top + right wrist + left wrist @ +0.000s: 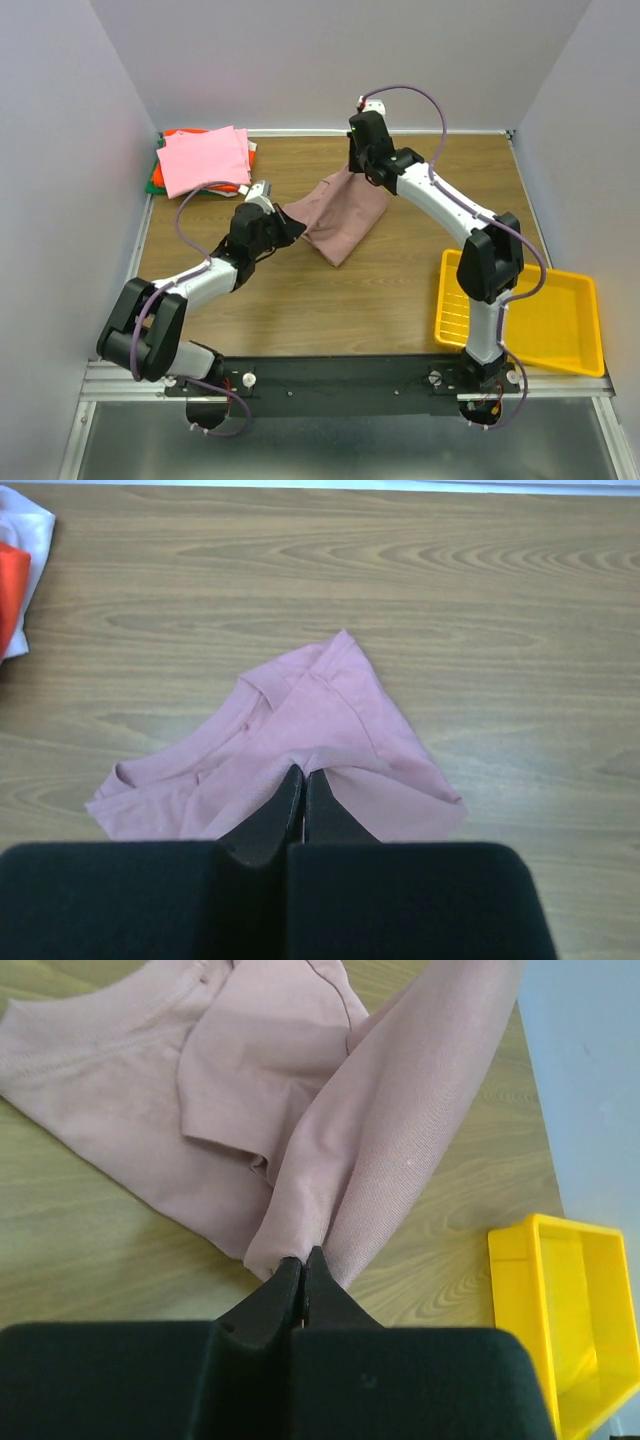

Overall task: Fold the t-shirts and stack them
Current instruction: Fold the tshirt

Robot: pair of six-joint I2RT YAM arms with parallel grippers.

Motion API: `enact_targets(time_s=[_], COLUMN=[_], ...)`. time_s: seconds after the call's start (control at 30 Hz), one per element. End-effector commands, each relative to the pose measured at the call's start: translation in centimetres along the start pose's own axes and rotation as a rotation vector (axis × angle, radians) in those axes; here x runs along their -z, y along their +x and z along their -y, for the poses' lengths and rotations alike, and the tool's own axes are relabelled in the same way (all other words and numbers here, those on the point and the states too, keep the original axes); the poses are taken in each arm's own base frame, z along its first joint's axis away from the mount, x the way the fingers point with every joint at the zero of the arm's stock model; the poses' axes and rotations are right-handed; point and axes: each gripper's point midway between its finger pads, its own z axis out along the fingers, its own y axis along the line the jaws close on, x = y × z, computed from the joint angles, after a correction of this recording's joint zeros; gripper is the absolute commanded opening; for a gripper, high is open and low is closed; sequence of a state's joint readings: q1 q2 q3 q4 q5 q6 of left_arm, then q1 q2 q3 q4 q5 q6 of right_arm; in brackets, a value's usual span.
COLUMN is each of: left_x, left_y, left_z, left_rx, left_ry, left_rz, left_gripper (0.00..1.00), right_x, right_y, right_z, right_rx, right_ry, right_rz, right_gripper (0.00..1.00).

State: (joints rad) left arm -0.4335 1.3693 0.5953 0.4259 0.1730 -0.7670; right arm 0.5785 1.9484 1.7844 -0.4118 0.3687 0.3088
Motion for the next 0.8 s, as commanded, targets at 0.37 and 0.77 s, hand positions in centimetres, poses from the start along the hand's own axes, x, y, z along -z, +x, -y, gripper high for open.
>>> enact_targets(time_s=[0.37,0.77], left_x=[-3.9,-5.0], left_y=[-2.2,-4.1], left_z=[-4.0,-7.3], left_rx=[-0.002,0.058], left_ry=[0.038,-0.046], left_rz=[-0.026,0.025], left_gripper=[0.00,0.58], right_x=[-7.0,-9.5], right_y=[0.0,0.8], right_z=[-0.1,-1.1], right_rx=[0.036,0.056], right_ry=[0.031,-0.017], right_rz=[0.011,-0.008], right_gripper=[0.00,0.35])
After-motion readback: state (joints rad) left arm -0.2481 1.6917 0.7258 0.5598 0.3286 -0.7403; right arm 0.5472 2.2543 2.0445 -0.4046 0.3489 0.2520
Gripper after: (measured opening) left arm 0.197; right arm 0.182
